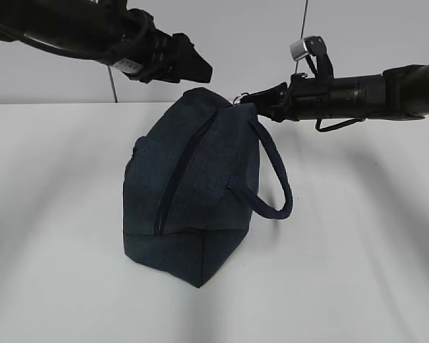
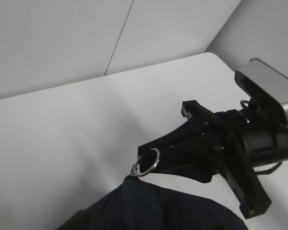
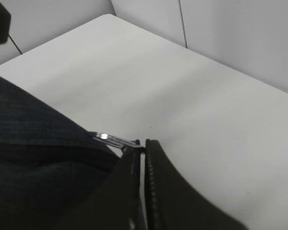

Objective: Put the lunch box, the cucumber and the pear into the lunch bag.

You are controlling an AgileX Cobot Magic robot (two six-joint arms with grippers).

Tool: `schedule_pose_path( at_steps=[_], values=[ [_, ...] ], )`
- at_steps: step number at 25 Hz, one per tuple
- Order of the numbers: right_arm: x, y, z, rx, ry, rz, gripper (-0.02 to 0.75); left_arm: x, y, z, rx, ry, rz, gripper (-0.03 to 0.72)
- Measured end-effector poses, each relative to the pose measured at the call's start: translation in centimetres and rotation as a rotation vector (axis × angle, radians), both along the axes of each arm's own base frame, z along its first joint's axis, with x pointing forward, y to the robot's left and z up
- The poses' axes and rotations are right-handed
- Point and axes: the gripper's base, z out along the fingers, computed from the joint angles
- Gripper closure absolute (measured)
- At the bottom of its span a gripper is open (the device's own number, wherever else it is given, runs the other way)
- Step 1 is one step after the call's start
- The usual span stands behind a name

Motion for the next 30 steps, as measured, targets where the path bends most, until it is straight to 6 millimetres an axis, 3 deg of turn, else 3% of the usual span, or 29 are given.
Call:
schedule_pose_path(
  at_steps=[7, 9, 13, 15, 30],
  values=[
    [0.0, 0.0, 0.0, 0.001, 0.001, 0.000, 0.738, 0.5, -1.4, -1.8, 0.017, 0.038, -0.043, 0.273],
    [0.0, 0.0, 0.0, 0.001, 0.001, 0.000, 0.738, 0.7, -1.5, -2.0, 0.019, 0.039, -0.042, 0.334],
    [0.0, 0.0, 0.0, 0.001, 0.001, 0.000, 0.738, 0.8, -1.6, -2.3, 0.023, 0.039, -0.038, 0.581],
    [0.0, 0.0, 0.0, -0.004, 0.002, 0.000, 0.738, 0.8, -1.6, -2.4, 0.026, 0.038, -0.046, 0.643],
    [0.5, -0.5, -1.0, -0.142, 0.007, -0.072, 0.738, 0.1, -2.0, -1.8, 0.018, -0.007, -0.160, 0.666]
  ],
)
